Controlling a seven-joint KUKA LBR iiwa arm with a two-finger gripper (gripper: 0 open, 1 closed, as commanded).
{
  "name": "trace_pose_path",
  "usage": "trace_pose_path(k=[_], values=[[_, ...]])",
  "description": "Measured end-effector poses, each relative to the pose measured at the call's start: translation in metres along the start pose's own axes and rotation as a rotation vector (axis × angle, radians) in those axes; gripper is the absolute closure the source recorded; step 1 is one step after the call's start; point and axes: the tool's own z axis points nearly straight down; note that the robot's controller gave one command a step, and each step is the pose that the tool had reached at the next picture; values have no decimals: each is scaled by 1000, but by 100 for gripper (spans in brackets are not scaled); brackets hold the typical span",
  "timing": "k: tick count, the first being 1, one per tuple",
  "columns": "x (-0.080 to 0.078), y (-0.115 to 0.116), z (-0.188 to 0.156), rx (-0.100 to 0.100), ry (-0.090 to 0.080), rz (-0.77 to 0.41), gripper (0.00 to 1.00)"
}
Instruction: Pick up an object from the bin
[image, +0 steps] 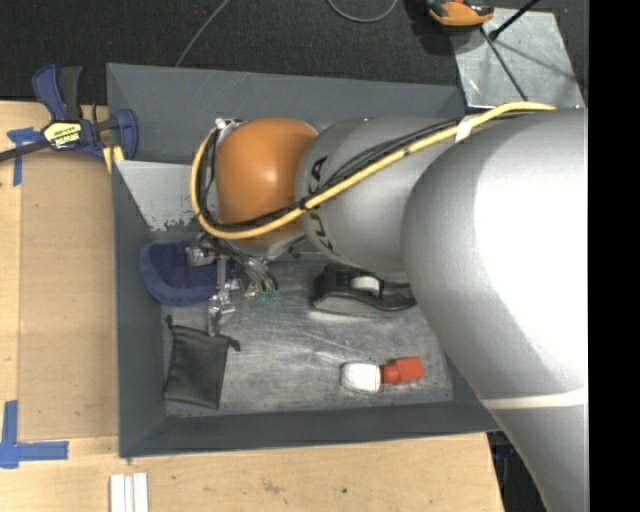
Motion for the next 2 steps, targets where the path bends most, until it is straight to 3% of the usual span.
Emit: trace_pose_path(k=[1, 2], values=[[-7, -1, -8, -2, -28, 4, 100], [-2, 4, -140, 1, 6, -29, 100]])
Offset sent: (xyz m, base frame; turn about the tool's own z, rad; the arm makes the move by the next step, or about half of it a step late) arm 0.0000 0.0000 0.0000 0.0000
